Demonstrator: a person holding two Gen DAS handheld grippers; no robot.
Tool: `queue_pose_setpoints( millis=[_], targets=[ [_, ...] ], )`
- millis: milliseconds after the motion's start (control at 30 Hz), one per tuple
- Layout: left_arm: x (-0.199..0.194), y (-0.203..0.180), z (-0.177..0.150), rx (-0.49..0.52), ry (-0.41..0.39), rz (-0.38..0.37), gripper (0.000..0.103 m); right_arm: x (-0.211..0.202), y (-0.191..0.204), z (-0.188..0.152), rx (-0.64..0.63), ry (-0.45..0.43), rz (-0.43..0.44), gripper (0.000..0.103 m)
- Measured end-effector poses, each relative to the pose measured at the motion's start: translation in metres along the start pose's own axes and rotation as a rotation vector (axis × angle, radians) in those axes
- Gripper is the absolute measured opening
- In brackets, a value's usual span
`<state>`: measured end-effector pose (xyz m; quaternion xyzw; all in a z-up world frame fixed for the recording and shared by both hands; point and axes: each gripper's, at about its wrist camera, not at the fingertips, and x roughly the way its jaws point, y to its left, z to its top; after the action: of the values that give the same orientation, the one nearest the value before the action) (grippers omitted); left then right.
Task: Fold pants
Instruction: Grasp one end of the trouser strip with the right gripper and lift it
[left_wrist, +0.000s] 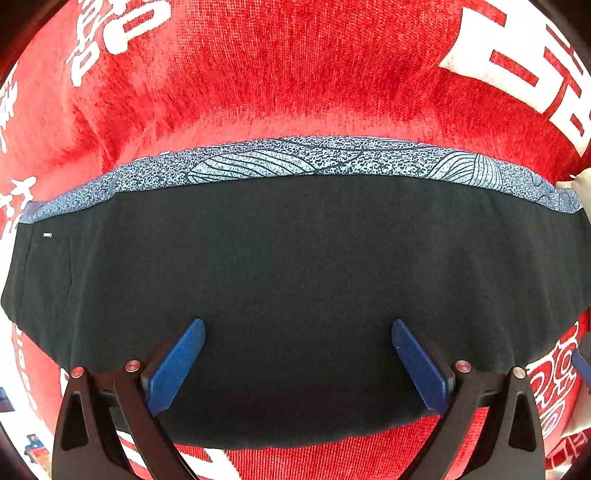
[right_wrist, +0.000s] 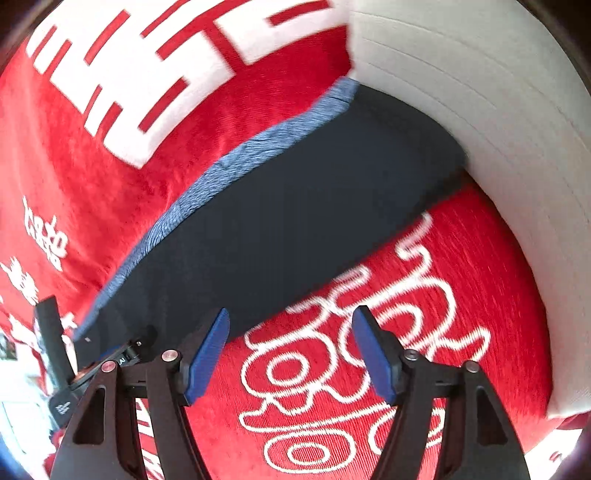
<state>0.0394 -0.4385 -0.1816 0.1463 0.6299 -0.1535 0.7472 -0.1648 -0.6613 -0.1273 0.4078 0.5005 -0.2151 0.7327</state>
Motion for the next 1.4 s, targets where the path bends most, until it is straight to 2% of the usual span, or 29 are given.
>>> queue_pose_setpoints(
  millis=[133,267,433,533,667,833,1000,1033,1067,1100,1133,1167,1233,1400],
  targets=[
    [0.003,0.002,0.002,0.014,-0.004,0.012,0.102,0.005,-0.022,-0.006,0.099,-0.002,0.068,0.073],
    [-0.010,-0.010,0.007,0.054,0.002,0.048,0.102,0.004,-0.034,-0.009,0.160,-0.059,0.138,0.073],
    [-0.035,-0.047,0.006,0.126,-0.046,-0.056,0.101,-0.002,-0.049,-0.013,0.222,-0.145,0.209,0.073],
    [-0.037,-0.083,0.006,0.195,-0.061,-0.096,0.101,-0.007,-0.061,-0.011,0.257,-0.178,0.214,0.073],
    [-0.024,-0.111,0.006,0.216,-0.054,-0.102,0.101,-0.004,-0.070,-0.005,0.291,-0.212,0.247,0.073],
    [-0.015,-0.118,0.003,0.196,-0.049,-0.109,0.102,0.004,-0.068,0.007,0.276,-0.275,0.263,0.072],
    [-0.013,-0.123,0.001,0.220,-0.059,-0.110,0.102,0.011,-0.061,0.018,0.293,-0.343,0.227,0.072],
    [-0.014,-0.123,0.002,0.219,-0.053,-0.109,0.101,0.011,-0.060,0.021,0.306,-0.341,0.218,0.068],
    [-0.016,-0.123,0.004,0.217,-0.052,-0.107,0.095,0.012,-0.059,0.024,0.321,-0.330,0.202,0.061],
    [-0.021,-0.121,0.005,0.214,-0.056,-0.104,0.087,0.012,-0.058,0.028,0.334,-0.307,0.175,0.036],
    [-0.026,-0.119,0.007,0.213,-0.051,-0.109,0.074,0.013,-0.058,0.033,0.336,-0.279,0.132,0.019],
    [-0.030,-0.118,0.008,0.210,-0.044,-0.123,0.063,0.013,-0.056,0.036,0.324,-0.257,0.109,0.018],
    [-0.039,-0.116,0.012,0.205,-0.040,-0.174,0.047,0.008,-0.049,0.039,0.270,-0.255,0.083,0.016],
    [-0.043,-0.124,0.013,0.234,-0.064,-0.253,0.047,-0.025,-0.008,0.042,0.045,-0.317,0.042,0.015]
  ],
)
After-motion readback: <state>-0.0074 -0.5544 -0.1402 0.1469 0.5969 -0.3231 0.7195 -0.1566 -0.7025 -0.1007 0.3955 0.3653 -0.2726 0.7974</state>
